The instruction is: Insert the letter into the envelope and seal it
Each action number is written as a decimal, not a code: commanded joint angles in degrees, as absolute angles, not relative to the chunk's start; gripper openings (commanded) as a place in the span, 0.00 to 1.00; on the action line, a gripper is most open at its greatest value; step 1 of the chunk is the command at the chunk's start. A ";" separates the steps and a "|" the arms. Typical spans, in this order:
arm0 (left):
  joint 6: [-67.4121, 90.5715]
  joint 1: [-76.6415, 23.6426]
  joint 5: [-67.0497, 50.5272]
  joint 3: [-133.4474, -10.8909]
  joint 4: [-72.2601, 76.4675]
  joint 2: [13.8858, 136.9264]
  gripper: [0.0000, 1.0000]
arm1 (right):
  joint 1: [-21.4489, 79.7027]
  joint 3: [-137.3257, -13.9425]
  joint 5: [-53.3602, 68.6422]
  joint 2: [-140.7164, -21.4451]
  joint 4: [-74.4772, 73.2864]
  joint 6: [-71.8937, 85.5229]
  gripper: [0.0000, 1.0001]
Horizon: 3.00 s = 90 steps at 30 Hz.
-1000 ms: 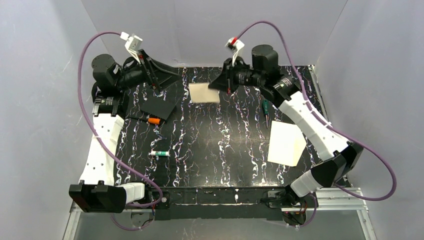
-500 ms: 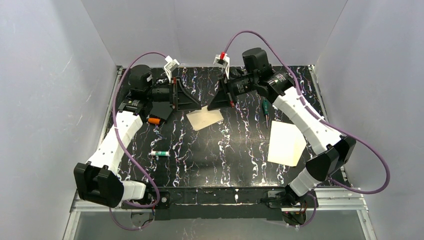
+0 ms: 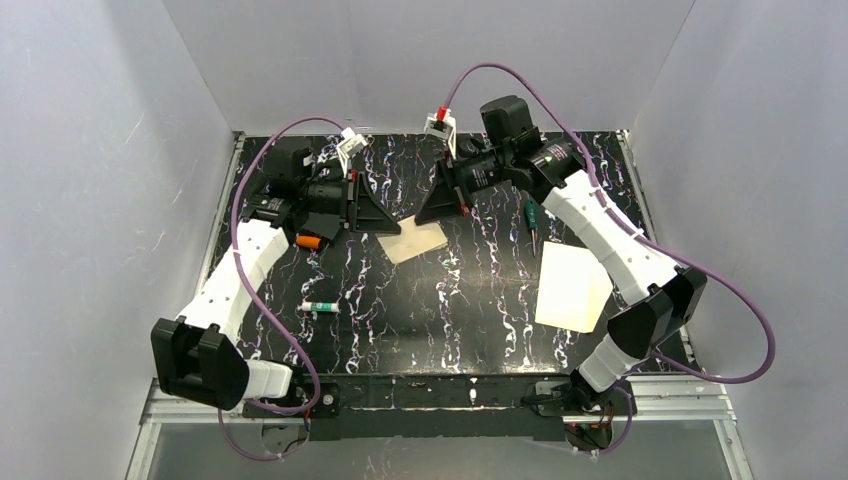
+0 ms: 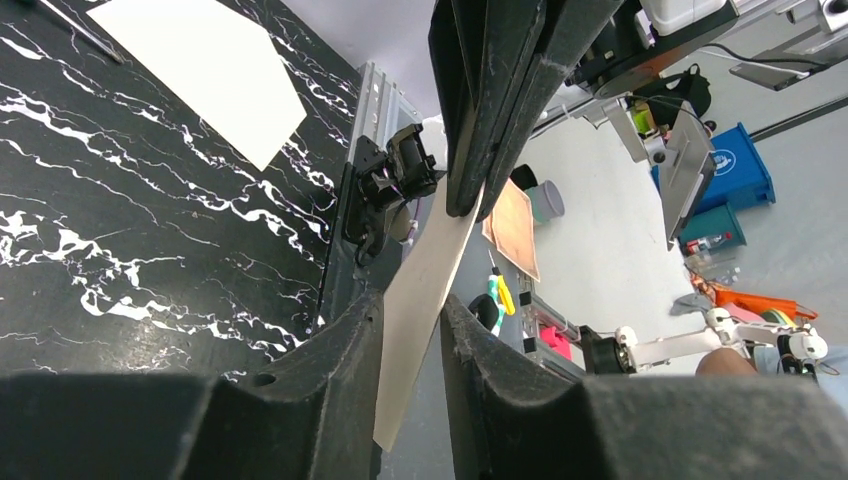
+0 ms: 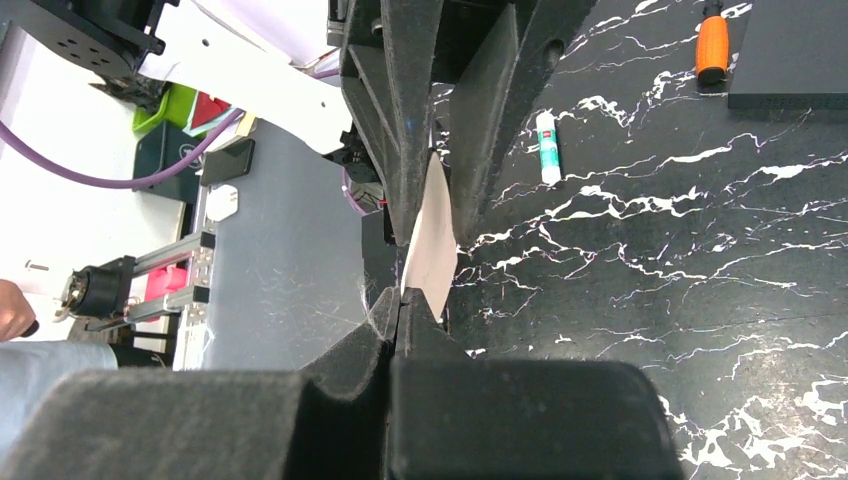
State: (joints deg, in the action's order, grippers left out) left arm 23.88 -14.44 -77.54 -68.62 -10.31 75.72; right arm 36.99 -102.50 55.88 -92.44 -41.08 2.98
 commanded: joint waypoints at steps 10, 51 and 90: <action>11.65 -14.81 -68.55 -73.20 -23.99 72.73 0.00 | 35.91 -101.93 47.03 -90.76 -35.32 12.42 0.46; 8.77 -14.85 -48.88 -63.13 -27.34 67.29 0.00 | 2.64 -60.51 -8.60 -98.80 -41.56 26.47 0.95; 17.78 -14.84 -21.81 -61.56 -25.63 58.37 0.00 | 36.34 -84.96 -4.78 -119.94 -28.74 64.55 0.87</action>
State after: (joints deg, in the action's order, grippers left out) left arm 13.72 -14.76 -23.49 -62.00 -26.81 59.81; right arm 36.58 -79.77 0.78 -113.10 -40.93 60.27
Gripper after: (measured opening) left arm 0.009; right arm 0.864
